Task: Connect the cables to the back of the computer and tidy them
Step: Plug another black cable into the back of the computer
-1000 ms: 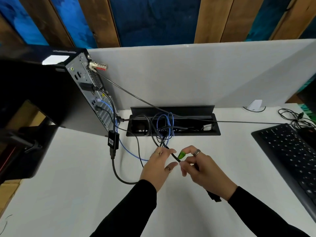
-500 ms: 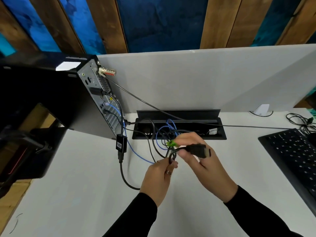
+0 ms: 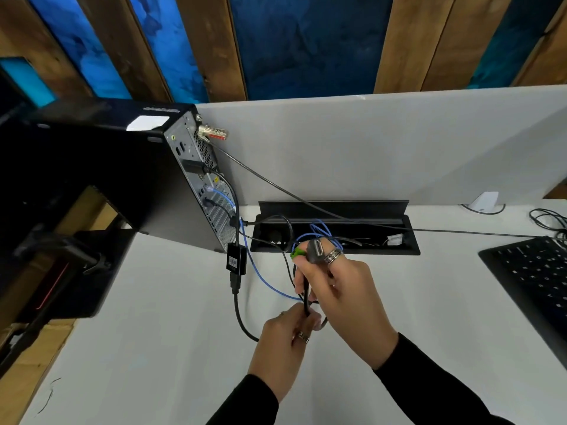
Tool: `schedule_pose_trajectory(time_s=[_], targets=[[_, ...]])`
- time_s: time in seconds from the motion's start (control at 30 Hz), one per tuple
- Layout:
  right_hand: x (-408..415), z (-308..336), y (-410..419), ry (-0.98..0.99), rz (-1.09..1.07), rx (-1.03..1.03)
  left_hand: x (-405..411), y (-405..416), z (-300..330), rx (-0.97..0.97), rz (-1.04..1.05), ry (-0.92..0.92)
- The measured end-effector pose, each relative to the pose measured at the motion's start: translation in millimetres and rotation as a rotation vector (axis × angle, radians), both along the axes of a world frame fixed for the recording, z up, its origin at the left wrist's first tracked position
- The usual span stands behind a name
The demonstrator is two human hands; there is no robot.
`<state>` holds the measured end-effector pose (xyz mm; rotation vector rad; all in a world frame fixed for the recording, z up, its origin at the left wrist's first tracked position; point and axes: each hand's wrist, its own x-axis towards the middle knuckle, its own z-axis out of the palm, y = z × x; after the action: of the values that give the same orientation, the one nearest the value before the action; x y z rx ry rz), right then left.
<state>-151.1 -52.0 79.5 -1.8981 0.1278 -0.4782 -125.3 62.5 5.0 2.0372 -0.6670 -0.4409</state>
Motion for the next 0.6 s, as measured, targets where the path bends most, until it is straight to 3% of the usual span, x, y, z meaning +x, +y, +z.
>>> schedule_pose_trajectory(time_s=[0.17, 0.6], targets=[[4.4, -0.3, 4.0, -0.018, -0.035, -0.129, 1.7, 2.1, 3.5, 0.002, -0.014, 0.024], [9.4, -0.8, 5.7, 0.002, -0.040, -0.159, 2.6, 4.0, 1.7, 0.002, -0.023, 0.056]])
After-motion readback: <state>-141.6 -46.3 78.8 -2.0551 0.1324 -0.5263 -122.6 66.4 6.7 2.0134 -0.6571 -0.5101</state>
